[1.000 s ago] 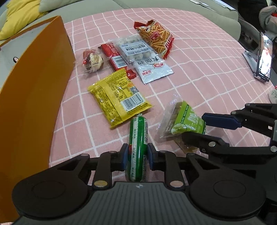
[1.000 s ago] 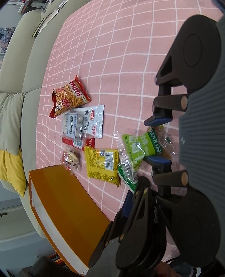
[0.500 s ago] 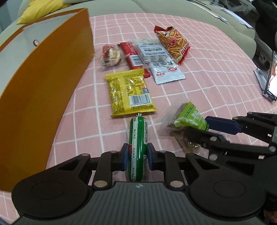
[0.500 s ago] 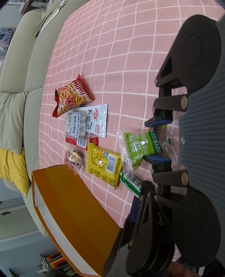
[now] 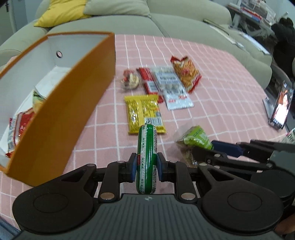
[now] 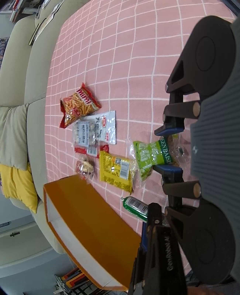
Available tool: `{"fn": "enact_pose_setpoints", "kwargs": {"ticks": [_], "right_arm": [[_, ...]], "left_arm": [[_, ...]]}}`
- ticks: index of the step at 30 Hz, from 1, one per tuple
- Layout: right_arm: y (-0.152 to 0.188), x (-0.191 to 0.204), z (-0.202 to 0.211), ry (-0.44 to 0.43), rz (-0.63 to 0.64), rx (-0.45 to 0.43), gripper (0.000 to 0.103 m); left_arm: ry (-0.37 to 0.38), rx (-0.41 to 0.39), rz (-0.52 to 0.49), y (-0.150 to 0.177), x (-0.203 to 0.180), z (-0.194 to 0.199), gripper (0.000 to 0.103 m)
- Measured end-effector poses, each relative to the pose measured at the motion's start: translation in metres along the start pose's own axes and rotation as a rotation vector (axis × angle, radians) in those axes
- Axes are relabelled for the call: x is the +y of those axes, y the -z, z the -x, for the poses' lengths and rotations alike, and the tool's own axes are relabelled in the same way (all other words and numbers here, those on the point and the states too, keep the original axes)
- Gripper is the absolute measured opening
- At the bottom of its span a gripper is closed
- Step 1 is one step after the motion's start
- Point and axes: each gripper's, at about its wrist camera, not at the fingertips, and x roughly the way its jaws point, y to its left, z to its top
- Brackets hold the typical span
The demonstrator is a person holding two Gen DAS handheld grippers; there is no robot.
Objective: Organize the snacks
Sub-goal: 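Carry the sausage stick and pea bag over the box and lower them inside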
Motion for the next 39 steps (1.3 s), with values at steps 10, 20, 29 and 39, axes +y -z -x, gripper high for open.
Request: {"fn": "enact_pose_setpoints", "kwargs": {"ticks": [10, 20, 29, 39], "right_arm": [[-0.018, 0.020, 0.031, -0.056, 0.004, -0.083, 0.030], [-0.063, 0.053, 0.051, -0.145, 0.071, -0.168, 0.029], [-0.121, 0.098, 0.048, -0.269, 0.147, -0.178, 0.029], [-0.167, 0.163, 0.005, -0.292, 0.298, -0.117, 0.029]], "left_arm": [[-0.026, -0.123, 0.042, -0.012, 0.009, 0.048, 0.024], [-0.075, -0.225, 0.097, -0.032, 0.043, 0.094, 0.024], [-0.145, -0.248, 0.179, -0.061, 0.107, 0.115, 0.024], [-0.207, -0.101, 0.214, -0.085, 0.158, 0.084, 0.024]]}}
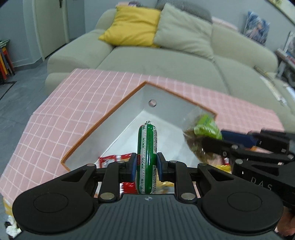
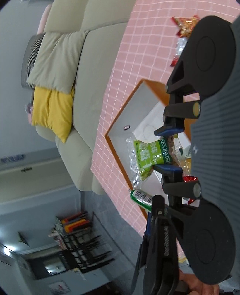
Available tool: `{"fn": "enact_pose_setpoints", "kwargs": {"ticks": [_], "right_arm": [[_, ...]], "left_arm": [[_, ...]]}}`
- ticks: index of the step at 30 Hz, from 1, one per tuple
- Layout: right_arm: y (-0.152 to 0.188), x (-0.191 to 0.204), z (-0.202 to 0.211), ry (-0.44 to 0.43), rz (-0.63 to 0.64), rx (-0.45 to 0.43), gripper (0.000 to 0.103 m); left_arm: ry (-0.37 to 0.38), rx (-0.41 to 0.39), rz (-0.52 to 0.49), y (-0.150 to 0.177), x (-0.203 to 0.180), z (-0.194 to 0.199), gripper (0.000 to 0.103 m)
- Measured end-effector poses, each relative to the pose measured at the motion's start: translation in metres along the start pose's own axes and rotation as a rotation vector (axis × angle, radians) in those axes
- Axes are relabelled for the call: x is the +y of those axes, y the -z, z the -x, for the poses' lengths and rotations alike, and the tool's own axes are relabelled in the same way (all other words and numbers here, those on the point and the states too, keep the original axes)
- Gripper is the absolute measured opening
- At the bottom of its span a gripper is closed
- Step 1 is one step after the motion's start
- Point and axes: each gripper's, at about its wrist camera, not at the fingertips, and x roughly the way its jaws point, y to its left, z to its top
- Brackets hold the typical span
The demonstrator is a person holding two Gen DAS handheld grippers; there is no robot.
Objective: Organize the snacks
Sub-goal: 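Carry the sausage stick and pea bag over the box and lower them inside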
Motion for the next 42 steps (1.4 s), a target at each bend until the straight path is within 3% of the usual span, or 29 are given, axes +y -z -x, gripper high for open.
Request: {"fn": "enact_pose_setpoints", "kwargs": {"ticks": [8, 21, 34, 42], "right_arm": [[-0.013, 0.007, -0.059, 0.045, 0.128, 0.101, 0.029], [-0.012, -0.007, -0.136, 0.077, 0.195, 0.288, 0.029], [-0.002, -0.010, -0.187, 0.056, 0.220, 0.474, 0.029], [0.002, -0.010, -0.191, 0.054, 0.214, 0.497, 0.031]], "left_arm": [[-0.020, 0.104, -0.011, -0.006, 0.019, -0.043, 0.024], [-0.016, 0.208, -0.055, -0.015, 0.023, -0.099, 0.024], [-0.017, 0.339, -0.069, -0.005, 0.025, -0.132, 0.024], [-0.013, 0.369, -0.066, 0.000, 0.025, -0.142, 0.024]]}}
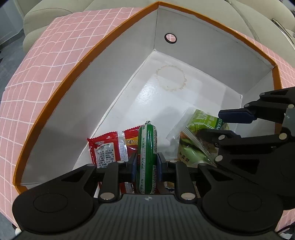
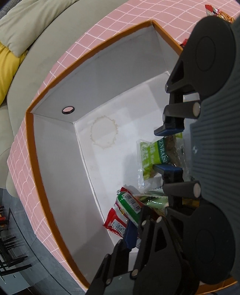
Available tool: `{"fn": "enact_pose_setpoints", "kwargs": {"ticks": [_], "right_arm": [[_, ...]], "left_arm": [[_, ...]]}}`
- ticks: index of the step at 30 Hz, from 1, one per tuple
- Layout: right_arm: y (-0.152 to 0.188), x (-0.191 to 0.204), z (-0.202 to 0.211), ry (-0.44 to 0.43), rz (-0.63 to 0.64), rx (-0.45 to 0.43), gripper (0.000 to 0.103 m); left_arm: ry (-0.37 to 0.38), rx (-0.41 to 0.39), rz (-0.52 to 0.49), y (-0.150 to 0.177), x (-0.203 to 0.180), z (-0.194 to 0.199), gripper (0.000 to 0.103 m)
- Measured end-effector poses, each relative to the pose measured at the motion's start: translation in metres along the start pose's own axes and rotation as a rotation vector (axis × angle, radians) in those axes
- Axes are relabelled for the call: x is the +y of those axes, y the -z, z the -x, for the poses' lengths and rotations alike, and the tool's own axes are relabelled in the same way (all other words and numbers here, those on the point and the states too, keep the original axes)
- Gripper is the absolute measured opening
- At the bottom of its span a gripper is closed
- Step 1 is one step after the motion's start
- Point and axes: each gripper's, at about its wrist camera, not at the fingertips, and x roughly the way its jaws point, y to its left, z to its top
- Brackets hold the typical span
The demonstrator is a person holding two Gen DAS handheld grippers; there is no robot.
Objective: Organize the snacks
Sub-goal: 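Carry the sausage stick and pea bag over the box and lower them inside, then open both grippers to release the sausage stick and pea bag in the box, then withdraw both grippers from the box toward the remaining snacks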
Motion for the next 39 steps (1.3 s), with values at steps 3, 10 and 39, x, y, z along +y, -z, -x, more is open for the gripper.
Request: {"fn": "enact_pose_setpoints", "kwargs": {"ticks": [3, 10, 39], "right_arm": [[0.001, -0.001, 0.002, 0.005, -0.004, -0.001, 0.032], [0.001, 0.000, 0.013, 0.041, -0.007, -0.033, 0.054], [0.066, 0.005, 0.161, 0.096, -0.173, -0.386, 0.079]], "left_arm": [[-0.002, 0.001, -0.005, 0.000, 0.000, 0.001, 0.025], [-0.004, -0.039, 0.002, 0.003, 0.001, 0.014, 0.030], [-0.007, -0.395, 0.173, 0.075, -0.024, 0.137, 0.042]]}}
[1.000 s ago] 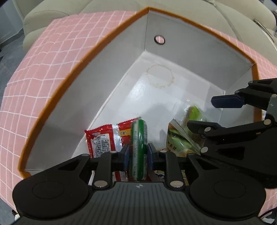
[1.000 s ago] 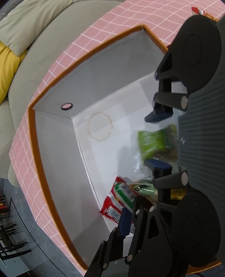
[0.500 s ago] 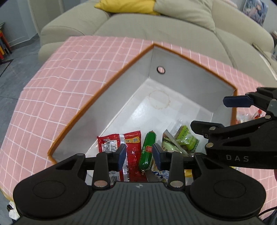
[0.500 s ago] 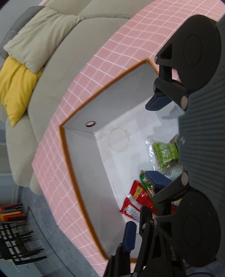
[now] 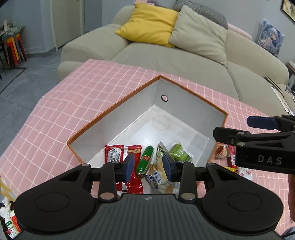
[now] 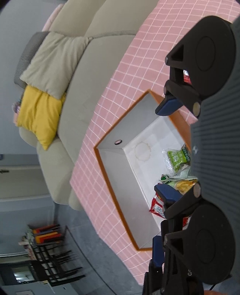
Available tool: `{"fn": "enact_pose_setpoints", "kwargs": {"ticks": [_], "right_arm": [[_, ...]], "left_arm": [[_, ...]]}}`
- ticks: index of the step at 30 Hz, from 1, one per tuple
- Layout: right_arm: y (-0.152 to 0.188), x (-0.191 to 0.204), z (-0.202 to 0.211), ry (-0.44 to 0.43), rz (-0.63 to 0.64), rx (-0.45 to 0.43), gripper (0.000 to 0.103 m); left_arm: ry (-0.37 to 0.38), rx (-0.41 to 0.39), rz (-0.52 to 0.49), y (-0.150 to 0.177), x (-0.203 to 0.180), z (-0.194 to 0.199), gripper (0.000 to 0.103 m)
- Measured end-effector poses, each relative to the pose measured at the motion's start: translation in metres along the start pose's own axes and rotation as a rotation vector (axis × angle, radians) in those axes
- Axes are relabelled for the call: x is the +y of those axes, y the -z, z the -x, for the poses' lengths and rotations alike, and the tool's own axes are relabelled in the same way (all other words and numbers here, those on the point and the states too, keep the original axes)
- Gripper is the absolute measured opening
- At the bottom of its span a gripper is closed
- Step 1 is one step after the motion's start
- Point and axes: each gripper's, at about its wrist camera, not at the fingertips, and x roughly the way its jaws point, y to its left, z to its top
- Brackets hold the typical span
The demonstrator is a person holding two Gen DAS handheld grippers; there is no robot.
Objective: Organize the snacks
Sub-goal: 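Withdraw both grippers from the box toward the remaining snacks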
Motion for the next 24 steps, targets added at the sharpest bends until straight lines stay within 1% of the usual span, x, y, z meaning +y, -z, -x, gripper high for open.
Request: {"fn": "enact_pose_setpoints", "kwargs": {"ticks": [4, 7, 12, 15, 20, 24], "right_arm": [[0.018, -0.006, 0.027, 0.018, -0.037, -0.059, 0.080], [0.035, -0.010, 0.042, 0.030, -0.071, -0.080, 0.081], [0.067, -0.018, 0.063, 0.058, -0.113, -0.114, 0.081], [0.088, -0.024, 0.074, 0.092, -0.132, -0.138, 0.082], [0.127, -0.041, 0.085, 0.154, -0.197, -0.147, 0.083], [0.158, -0.059, 0.084, 0.231, -0.229, -0.130, 0.083]], "left_arm": [[0.007, -0.045, -0.028, 0.009, -0.013, 0.017, 0.042], [0.033, -0.073, -0.037, 0.016, -0.024, 0.027, 0.042], [0.088, -0.084, -0.024, 0.031, -0.041, 0.038, 0.042], [0.109, -0.094, -0.033, 0.042, -0.053, 0.041, 0.042], [0.150, -0.093, -0.092, 0.063, -0.081, 0.038, 0.043], [0.180, -0.083, -0.161, 0.080, -0.103, 0.029, 0.047]]}}
